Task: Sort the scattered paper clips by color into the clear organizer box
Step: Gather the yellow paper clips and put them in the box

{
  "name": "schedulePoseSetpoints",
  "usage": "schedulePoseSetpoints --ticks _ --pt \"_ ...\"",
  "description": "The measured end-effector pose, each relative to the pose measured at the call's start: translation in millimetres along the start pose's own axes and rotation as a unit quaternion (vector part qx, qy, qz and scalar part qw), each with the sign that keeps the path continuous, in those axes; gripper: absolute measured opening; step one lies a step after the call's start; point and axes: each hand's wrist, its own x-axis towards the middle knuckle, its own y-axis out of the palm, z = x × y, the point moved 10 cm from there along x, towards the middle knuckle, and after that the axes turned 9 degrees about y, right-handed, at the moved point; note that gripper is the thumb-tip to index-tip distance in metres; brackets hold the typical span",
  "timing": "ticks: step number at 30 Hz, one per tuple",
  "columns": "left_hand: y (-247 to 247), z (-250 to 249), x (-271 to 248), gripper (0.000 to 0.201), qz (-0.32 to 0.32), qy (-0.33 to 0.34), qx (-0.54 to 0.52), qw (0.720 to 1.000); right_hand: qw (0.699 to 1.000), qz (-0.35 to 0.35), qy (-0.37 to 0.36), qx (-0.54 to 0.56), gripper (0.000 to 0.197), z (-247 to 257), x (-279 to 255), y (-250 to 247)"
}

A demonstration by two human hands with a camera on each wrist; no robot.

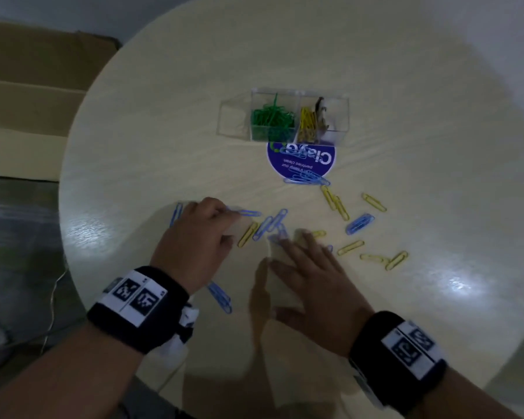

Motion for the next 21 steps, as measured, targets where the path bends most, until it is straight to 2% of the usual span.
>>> schedulePoseSetpoints --ticks 3,5,7,9,10,12,15,19,21 --pt "-5.8 7.5 8.9 0.038 -0.026 -0.014 0.016 0.999 0.997 -0.037 -0.039 0.054 0.063 1.6 6.7 -18.1" --pt "-8.5 11.4 12.1 0.037 -0.040 -0.029 0.019 0.999 0.986 -0.116 -0.024 0.115 0.046 -19.1 9.1 -45.9" --pt "-12.0 11.3 11.2 0.028 -0.059 -0.044 0.007 0.997 0.953 -0.226 0.091 0.182 0.032 -76.9 8.2 -79.5" --pt "-10.4 3.0 7.0 0.013 -0.062 -0.044 -0.009 0.997 0.916 -0.269 0.228 0.193 0.026 -139.1 6.9 -97.9" --pt "-5.3 -3.0 4.5 0.009 -0.048 -0.038 -0.013 0.998 0.911 -0.251 0.277 0.173 0.029 -160.5 10.5 -99.1" --pt "7.1 -12.9 -0.8 0.011 -0.016 -0.030 -0.023 0.999 0.922 -0.190 0.314 0.126 0.035 -179.1 23.6 -93.9" --pt "15.3 -18.2 -2.2 0.012 -0.008 -0.028 -0.033 0.999 0.933 -0.168 0.297 0.116 0.023 -175.8 37.7 -88.8" --pt "17.6 -16.7 6.3 0.012 -0.002 -0.063 -0.067 0.996 0.917 -0.160 0.312 0.191 0.018 -179.8 42.0 -86.9" --pt "19.0 -13.4 11.7 0.010 0.012 -0.090 -0.083 0.992 0.918 -0.152 0.303 0.205 0.016 -184.0 38.6 -90.3"
